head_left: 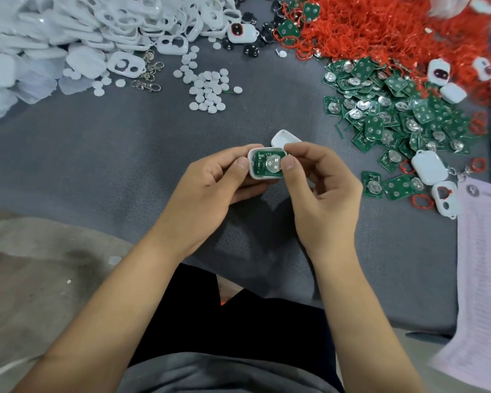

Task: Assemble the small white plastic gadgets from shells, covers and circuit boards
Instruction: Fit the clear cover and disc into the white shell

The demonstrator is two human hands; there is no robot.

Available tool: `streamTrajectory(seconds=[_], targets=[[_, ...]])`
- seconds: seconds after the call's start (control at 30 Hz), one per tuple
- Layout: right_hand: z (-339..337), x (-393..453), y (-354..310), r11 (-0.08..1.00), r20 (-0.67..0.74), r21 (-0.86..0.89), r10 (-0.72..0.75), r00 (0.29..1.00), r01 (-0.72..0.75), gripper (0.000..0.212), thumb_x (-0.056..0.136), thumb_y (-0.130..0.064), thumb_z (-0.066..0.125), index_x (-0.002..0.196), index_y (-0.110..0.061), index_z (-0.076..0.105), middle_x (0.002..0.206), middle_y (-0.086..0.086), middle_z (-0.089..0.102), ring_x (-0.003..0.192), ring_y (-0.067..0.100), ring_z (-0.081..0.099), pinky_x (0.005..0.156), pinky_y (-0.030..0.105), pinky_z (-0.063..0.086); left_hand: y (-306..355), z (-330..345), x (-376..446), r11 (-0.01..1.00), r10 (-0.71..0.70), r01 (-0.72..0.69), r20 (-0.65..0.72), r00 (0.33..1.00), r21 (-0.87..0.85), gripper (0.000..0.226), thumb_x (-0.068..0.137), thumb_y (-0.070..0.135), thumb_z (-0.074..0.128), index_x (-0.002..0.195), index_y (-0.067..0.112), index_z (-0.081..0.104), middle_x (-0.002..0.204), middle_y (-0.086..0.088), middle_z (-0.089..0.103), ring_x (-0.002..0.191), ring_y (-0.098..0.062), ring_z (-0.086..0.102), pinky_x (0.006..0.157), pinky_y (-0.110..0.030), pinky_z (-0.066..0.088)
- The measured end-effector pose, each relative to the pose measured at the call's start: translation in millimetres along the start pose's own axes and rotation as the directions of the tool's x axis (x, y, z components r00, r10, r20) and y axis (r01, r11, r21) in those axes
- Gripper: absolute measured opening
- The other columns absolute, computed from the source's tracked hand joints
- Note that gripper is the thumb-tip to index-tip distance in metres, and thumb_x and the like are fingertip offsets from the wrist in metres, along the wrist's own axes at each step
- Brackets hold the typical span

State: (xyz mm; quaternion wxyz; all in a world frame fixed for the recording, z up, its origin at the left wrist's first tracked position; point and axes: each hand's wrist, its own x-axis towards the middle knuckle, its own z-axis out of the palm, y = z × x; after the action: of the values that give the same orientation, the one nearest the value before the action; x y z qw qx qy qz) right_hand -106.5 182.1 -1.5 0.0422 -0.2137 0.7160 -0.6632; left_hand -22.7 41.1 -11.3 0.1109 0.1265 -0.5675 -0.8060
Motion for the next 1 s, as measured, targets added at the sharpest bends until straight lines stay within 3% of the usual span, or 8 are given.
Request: streamTrajectory(seconds=[0.7,0.83,1.0], targets=[[-0.5,0.5,1.7,0.999,0.004,-0.048,-0.024,1.000,0.024,0.016,0.100,-0.015,0.067,0.105,-0.029,0.072,0.090,-0.012,0.075,0.080,0.005,0.067,0.069,0.020,0.053,-4.5,-3.4,1.5,0.999,0.029,-0.030,0.030,0.999,0.011,0.032,0.111,0.015,0.044,0.135,0.017,0.064,0.129,-0.005,0.073,0.121,-0.025,0.070,0.096,-0.030,0.057],[0.0,0.7,2.6,0.995,-0.003,-0.088,-0.042,0.999,0.042,0.014,0.099,-0.014,0.067,0.105,-0.026,0.072,0.086,-0.011,0.073,0.075,0.002,0.063,0.064,0.017,0.049,-5.0,-4.0,1.5,0.999,0.030,-0.031,0.023,0.999,0.025,0.032,0.111,0.015,0.045,0.136,0.016,0.064,0.130,-0.004,0.073,0.122,-0.025,0.069,0.097,-0.030,0.057],[1.9,0.0,2.0,0.995,-0.023,-0.089,-0.042,0.999,0.040,0.012,0.098,-0.011,0.068,0.103,-0.022,0.071,0.087,-0.013,0.073,0.077,0.002,0.066,0.070,0.014,0.048,-4.5,-3.0,1.2,0.999,0.027,-0.027,0.012,1.000,0.027,0.031,0.110,0.015,0.046,0.134,0.018,0.065,0.129,-0.003,0.073,0.121,-0.023,0.070,0.095,-0.029,0.057]])
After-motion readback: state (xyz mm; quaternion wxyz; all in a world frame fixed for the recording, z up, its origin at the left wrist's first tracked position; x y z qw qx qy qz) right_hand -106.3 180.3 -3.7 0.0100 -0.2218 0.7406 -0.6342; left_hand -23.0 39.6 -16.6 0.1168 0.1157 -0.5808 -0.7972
